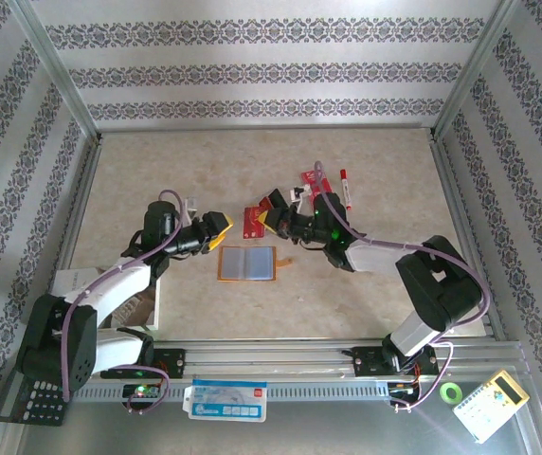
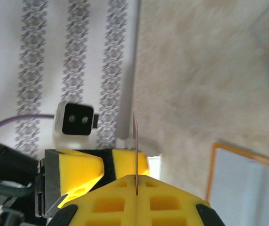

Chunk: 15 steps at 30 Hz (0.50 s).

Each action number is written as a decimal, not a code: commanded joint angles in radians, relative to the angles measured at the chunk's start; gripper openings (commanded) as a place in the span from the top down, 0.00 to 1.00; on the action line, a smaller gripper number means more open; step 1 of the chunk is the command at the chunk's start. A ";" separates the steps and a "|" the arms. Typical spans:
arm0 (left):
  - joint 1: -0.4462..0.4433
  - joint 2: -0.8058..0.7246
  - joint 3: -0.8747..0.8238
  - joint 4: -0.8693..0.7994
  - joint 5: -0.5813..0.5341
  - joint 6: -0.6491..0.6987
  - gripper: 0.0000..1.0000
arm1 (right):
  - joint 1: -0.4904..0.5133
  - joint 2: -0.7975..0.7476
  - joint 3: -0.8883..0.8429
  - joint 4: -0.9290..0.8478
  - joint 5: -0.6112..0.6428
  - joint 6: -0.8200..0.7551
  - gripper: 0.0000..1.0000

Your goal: Take the credit cards out of the card holder

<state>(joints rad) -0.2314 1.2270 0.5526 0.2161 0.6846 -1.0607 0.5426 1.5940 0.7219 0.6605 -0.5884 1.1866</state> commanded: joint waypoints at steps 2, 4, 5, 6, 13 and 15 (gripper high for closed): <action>0.038 -0.035 0.049 -0.269 -0.097 0.146 0.28 | -0.057 -0.072 0.104 -0.374 0.086 -0.257 1.00; 0.049 -0.043 0.048 -0.279 -0.105 0.155 0.22 | -0.072 -0.077 0.159 -0.509 0.134 -0.352 1.00; 0.053 -0.046 0.049 -0.287 -0.108 0.161 0.20 | -0.078 -0.076 0.188 -0.564 0.159 -0.401 1.00; 0.058 -0.045 0.048 -0.291 -0.108 0.164 0.19 | -0.082 -0.074 0.214 -0.611 0.183 -0.437 1.00; 0.080 -0.051 0.044 -0.306 -0.093 0.184 0.14 | -0.098 0.006 0.382 -0.762 0.250 -0.624 1.00; 0.080 -0.057 0.042 -0.306 -0.093 0.185 0.14 | -0.096 0.037 0.429 -0.797 0.261 -0.665 1.00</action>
<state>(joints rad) -0.1661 1.1984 0.5743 -0.0536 0.5968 -0.9108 0.4534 1.5890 1.0912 -0.0269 -0.3752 0.6468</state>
